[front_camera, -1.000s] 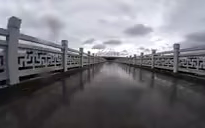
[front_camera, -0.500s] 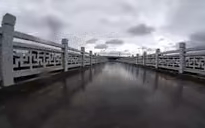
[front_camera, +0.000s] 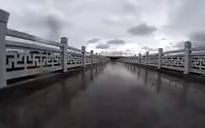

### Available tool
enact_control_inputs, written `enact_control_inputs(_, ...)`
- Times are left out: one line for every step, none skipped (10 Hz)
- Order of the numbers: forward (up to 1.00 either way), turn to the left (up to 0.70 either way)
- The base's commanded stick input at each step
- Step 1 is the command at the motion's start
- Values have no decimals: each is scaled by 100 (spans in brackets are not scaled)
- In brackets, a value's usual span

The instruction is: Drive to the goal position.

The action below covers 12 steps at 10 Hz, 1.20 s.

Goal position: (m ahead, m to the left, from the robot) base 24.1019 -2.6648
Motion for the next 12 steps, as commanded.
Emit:
enact_control_inputs(40,0)
enact_control_inputs(40,0)
enact_control_inputs(40,0)
enact_control_inputs(40,0)
enact_control_inputs(40,0)
enact_control_inputs(40,0)
enact_control_inputs(40,0)
enact_control_inputs(40,0)
enact_control_inputs(40,0)
enact_control_inputs(40,0)
enact_control_inputs(40,0)
enact_control_inputs(40,0)
